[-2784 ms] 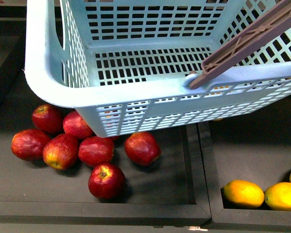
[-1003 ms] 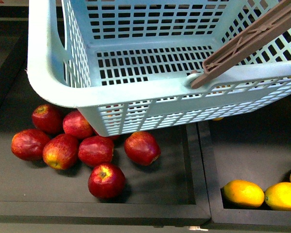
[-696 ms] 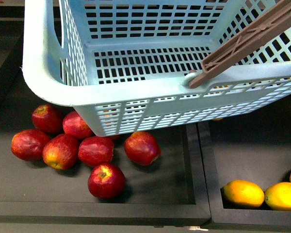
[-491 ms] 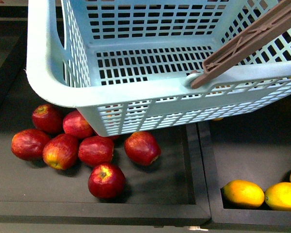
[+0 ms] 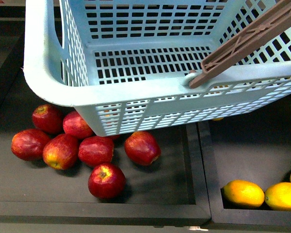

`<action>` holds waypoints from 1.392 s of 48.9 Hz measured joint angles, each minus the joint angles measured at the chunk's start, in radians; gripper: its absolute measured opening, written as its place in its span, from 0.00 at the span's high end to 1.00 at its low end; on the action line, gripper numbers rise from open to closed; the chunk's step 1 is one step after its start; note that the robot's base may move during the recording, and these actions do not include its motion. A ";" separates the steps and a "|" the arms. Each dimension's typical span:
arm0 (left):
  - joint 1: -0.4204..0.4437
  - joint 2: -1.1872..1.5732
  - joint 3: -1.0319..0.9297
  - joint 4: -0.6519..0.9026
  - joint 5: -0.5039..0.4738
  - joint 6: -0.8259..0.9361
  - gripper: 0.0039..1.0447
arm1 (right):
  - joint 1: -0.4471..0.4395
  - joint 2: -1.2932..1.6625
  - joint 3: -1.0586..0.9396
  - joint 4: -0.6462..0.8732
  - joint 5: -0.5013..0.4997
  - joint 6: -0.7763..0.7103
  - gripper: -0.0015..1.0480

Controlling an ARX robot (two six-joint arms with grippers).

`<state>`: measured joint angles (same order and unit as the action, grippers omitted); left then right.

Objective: Pick lemon and mango into basket

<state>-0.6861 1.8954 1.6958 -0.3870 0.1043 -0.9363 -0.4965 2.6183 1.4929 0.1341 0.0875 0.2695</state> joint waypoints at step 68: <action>0.000 0.000 0.000 0.000 0.000 0.000 0.95 | -0.035 -0.098 -0.159 0.062 -0.071 0.068 0.33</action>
<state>-0.6865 1.8954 1.6958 -0.3870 0.1047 -0.9363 -0.5312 2.5206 1.3338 0.1963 0.0170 0.3378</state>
